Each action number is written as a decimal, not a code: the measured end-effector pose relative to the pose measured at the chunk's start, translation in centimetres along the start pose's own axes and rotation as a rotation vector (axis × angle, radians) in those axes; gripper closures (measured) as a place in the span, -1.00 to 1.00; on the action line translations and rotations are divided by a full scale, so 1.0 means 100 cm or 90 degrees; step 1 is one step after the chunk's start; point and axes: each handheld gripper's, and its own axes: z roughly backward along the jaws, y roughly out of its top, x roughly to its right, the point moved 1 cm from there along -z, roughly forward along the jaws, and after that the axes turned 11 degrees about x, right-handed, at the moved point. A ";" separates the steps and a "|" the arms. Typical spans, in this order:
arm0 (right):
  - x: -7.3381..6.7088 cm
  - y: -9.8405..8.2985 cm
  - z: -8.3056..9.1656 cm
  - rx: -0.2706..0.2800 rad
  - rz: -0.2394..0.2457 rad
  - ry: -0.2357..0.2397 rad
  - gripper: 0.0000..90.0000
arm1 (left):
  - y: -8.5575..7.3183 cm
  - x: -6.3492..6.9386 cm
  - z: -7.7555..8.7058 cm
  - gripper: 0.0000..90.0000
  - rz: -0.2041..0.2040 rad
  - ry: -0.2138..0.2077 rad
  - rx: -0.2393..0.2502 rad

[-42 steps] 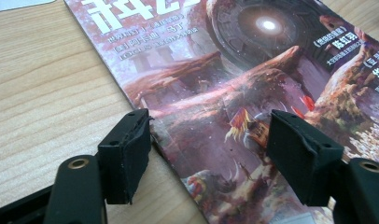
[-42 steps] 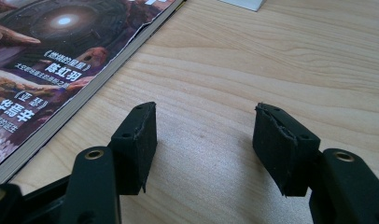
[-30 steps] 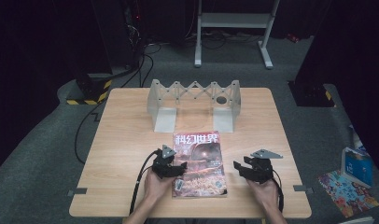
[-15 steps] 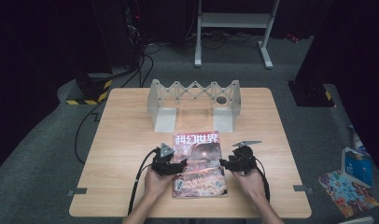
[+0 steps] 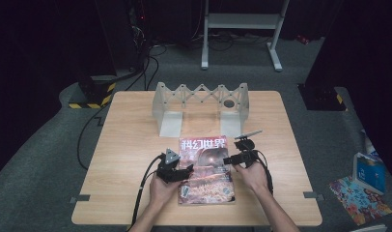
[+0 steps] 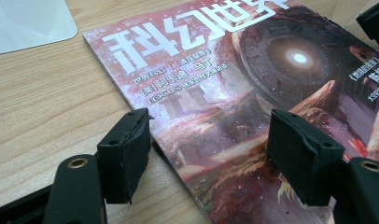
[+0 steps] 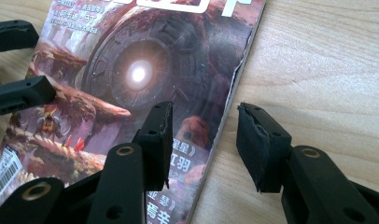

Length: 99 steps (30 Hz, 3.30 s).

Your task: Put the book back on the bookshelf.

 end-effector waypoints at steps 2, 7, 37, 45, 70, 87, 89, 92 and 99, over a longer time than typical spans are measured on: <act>-0.001 0.004 -0.002 -0.009 -0.012 0.002 0.26 | 0.000 0.000 0.000 -0.32 0.000 0.000 0.000; -0.001 0.009 -0.007 -0.039 -0.019 -0.004 0.27 | 0.000 0.000 0.000 -0.33 -0.002 0.000 0.002; 0.002 0.012 -0.007 -0.058 -0.051 0.026 0.38 | -0.001 0.001 -0.001 -0.32 -0.002 0.005 0.007; 0.000 0.007 -0.007 -0.058 -0.048 0.044 0.38 | -0.001 0.002 -0.001 -0.31 0.000 0.002 0.008; -0.015 -0.001 -0.009 -0.034 -0.024 0.094 0.34 | -0.001 0.003 -0.001 -0.29 0.002 0.001 0.008; -0.028 -0.004 -0.015 0.005 0.100 0.064 0.77 | -0.001 0.002 -0.001 -0.31 0.000 -0.003 0.007; -0.026 -0.004 -0.015 0.005 0.102 0.071 0.81 | -0.001 0.002 -0.001 -0.31 0.003 -0.004 0.005; -0.026 -0.004 -0.014 0.010 0.101 0.080 0.88 | 0.001 0.001 -0.001 -0.31 0.001 -0.007 -0.001; -0.030 -0.006 -0.005 0.058 0.132 0.105 0.94 | 0.003 0.001 0.000 -0.39 0.009 -0.016 -0.018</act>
